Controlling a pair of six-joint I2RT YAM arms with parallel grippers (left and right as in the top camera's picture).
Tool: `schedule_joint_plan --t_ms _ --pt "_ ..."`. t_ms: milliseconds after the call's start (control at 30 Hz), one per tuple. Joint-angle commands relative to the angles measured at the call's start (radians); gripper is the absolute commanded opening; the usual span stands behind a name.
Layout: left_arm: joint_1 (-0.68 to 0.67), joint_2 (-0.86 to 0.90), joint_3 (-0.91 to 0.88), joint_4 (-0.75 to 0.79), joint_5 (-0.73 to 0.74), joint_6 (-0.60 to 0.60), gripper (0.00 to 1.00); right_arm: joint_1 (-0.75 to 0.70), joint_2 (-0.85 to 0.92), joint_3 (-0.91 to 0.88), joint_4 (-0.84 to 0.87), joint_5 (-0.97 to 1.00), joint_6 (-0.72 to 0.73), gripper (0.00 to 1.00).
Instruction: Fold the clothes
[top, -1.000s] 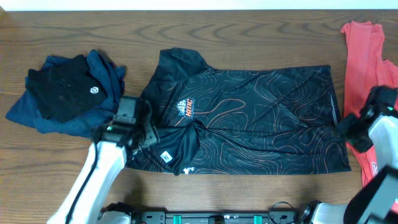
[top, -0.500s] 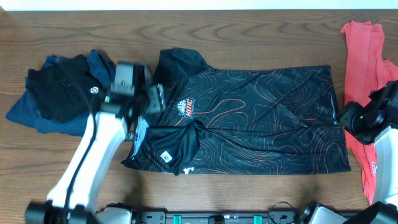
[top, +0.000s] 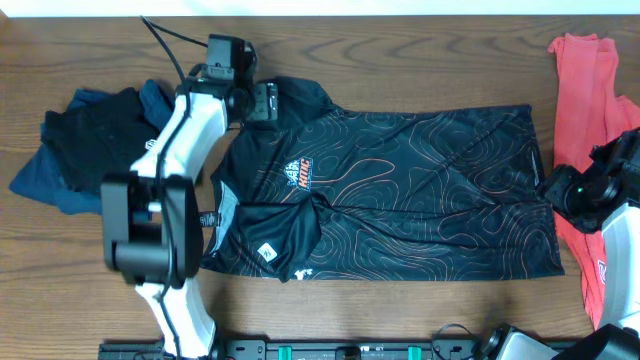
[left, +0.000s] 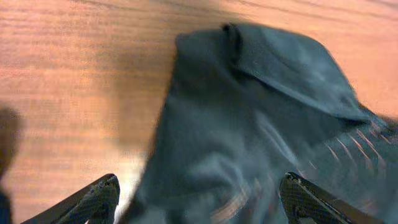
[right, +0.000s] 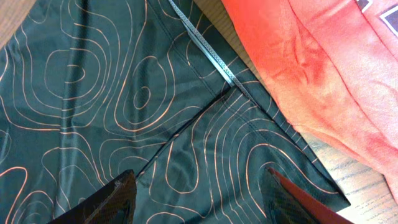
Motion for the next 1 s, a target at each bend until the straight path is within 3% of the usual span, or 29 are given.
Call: schedule_joint_plan --t_ms 0,367,800,967 --pt "0.041 0.063 0.057 0.036 0.079 0.023 0.85 -0.004 -0.011 0.01 -0.005 -0.011 -0.021 0.63" --pt "0.058 0.187 0.059 0.244 0.161 0.041 0.84 -0.004 -0.011 0.01 -0.024 -0.011 -0.02 0.63" --pt "0.038 0.255 0.059 0.295 0.203 0.042 0.84 -0.004 -0.011 0.01 -0.029 -0.011 -0.02 0.63" --pt "0.018 0.255 0.059 0.299 0.202 0.042 0.72 -0.004 -0.011 0.01 -0.029 -0.011 -0.02 0.63"
